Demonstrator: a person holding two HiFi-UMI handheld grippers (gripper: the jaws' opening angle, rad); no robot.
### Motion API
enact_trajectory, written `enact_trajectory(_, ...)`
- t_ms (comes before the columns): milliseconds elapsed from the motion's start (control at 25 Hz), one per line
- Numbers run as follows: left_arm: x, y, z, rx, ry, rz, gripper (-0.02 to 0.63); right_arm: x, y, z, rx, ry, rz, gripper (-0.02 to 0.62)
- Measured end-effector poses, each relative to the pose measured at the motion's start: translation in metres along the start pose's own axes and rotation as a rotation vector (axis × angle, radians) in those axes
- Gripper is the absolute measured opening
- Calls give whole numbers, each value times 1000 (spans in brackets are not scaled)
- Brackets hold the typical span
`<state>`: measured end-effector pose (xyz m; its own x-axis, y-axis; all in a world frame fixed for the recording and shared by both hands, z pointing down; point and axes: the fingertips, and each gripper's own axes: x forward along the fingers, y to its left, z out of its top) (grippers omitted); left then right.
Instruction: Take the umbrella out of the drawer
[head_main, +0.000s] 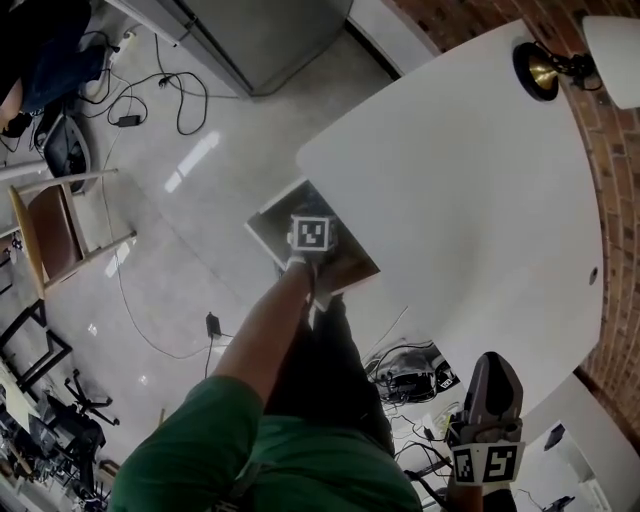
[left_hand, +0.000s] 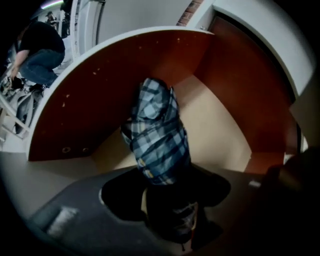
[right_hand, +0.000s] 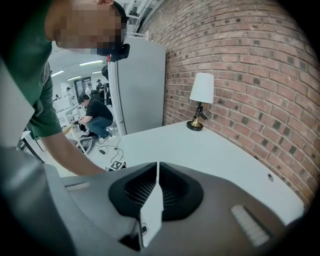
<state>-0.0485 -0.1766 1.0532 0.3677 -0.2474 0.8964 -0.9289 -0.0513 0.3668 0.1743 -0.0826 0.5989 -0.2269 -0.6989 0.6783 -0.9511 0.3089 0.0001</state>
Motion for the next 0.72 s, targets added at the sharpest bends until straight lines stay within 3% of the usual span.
enact_trajectory(320,-15,-11,-10,-100,-33,-28,216,-5,6,-4,24,-11,-1,12)
enact_trajectory(720,-66,-30,3,-92,-129,-126,212,-16,17,11,32,-64,23,12)
